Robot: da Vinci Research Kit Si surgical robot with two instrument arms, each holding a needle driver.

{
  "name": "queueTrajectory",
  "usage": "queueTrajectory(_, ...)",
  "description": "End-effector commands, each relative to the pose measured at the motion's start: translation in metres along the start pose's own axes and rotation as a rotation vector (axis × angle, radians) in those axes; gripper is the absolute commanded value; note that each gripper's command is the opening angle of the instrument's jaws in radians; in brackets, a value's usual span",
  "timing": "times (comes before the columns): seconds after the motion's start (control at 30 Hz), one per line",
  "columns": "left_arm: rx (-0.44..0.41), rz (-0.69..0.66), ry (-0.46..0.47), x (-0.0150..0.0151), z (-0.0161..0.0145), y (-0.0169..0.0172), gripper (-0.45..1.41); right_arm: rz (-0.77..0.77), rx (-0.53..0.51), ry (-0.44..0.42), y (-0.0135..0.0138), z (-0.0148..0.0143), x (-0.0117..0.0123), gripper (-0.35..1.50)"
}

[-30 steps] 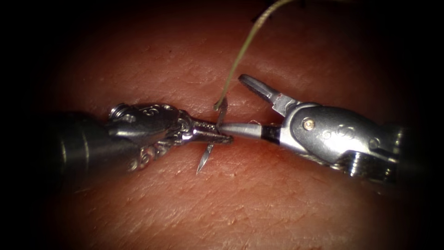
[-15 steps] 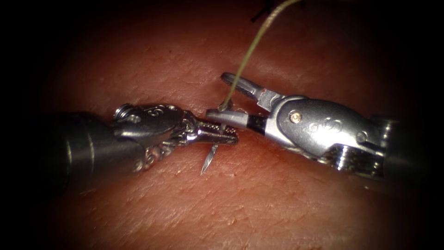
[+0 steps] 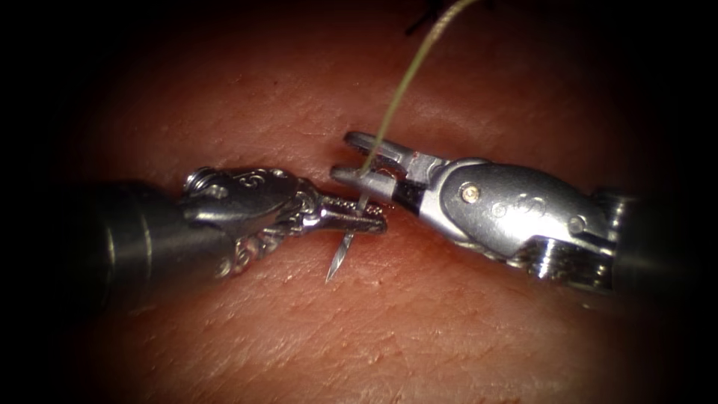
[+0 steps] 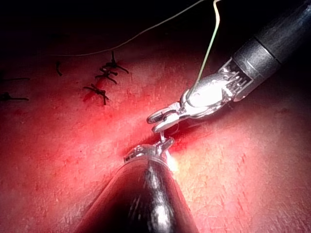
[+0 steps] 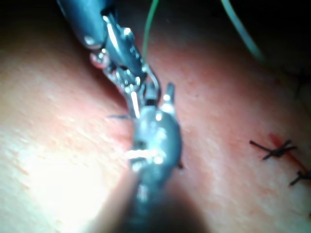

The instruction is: Wound Closure

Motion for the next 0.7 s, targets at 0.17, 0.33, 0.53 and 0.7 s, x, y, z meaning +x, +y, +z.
queueTrajectory(0.17,0.0,0.013,0.0,0.0,0.0005,-0.0003,-0.45,-0.036,0.027,0.009,-0.0001,0.0002,-0.0006,-0.35)
queueTrajectory(0.33,0.001,0.064,-0.001,0.0002,0.0005,-0.0002,0.14,-0.033,0.022,0.016,0.0006,-0.0006,-0.0006,-0.35)
queueTrajectory(0.53,0.008,0.299,-0.001,0.0007,0.0009,-0.0005,1.3,-0.034,0.025,0.009,0.0009,-0.0012,-0.0008,-0.35)
queueTrajectory(0.7,0.023,0.441,0.002,0.0008,0.0009,-0.0006,1.38,-0.035,0.048,-0.004,0.0014,-0.0018,-0.0007,-0.35)
